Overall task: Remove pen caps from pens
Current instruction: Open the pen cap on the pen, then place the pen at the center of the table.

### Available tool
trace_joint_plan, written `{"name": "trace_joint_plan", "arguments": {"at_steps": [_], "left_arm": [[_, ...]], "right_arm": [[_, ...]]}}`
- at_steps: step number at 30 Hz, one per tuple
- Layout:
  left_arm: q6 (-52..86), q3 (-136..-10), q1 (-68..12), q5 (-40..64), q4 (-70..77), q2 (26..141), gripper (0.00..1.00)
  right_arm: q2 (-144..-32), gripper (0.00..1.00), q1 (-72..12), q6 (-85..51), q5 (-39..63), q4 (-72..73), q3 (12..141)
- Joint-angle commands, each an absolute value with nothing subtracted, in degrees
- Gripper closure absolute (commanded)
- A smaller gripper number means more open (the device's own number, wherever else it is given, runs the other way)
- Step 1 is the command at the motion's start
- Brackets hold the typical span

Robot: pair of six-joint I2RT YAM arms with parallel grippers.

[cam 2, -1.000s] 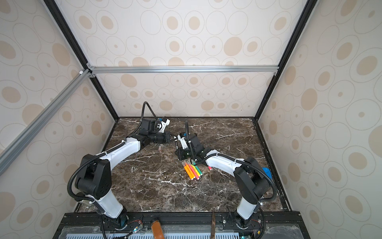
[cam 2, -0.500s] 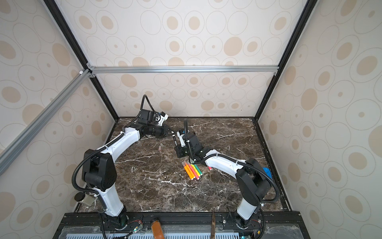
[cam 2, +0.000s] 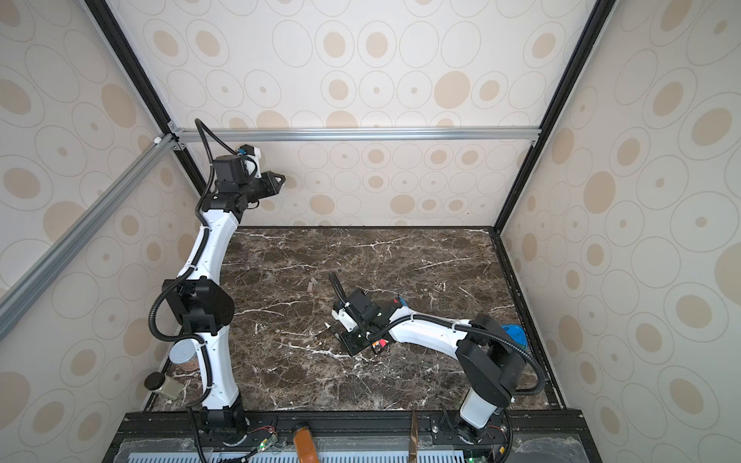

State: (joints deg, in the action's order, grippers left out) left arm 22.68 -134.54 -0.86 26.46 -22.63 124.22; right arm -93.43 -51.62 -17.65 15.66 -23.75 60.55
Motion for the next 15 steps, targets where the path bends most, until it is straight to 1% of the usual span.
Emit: {"name": "trace_joint_plan", "arguments": {"at_steps": [1, 5, 10, 13, 15], "left_arm": [[20.5, -130.8, -3.8, 26.6, -22.3, 122.1, 1.00], [19.5, -114.8, -3.5, 26.5, -17.8, 114.3, 1.00], [19.1, -91.0, -3.0, 24.5, -13.2, 102.9, 1.00], [19.2, -78.9, -3.0, 24.3, -10.7, 98.0, 1.00], [19.5, -73.1, -3.0, 24.3, -9.1, 96.1, 1.00]], "right_arm": [[-89.4, 1.00, -51.2, -17.2, 14.2, -25.7, 61.5], [-86.9, 1.00, -48.8, -16.9, 12.2, -26.2, 61.7], [-85.5, 1.00, -41.0, -15.5, 8.6, -31.3, 61.6], [-85.4, 1.00, -36.1, -14.1, 7.7, -32.1, 60.5], [-85.7, 1.00, -33.8, -13.2, 7.7, -31.9, 60.0]]}}
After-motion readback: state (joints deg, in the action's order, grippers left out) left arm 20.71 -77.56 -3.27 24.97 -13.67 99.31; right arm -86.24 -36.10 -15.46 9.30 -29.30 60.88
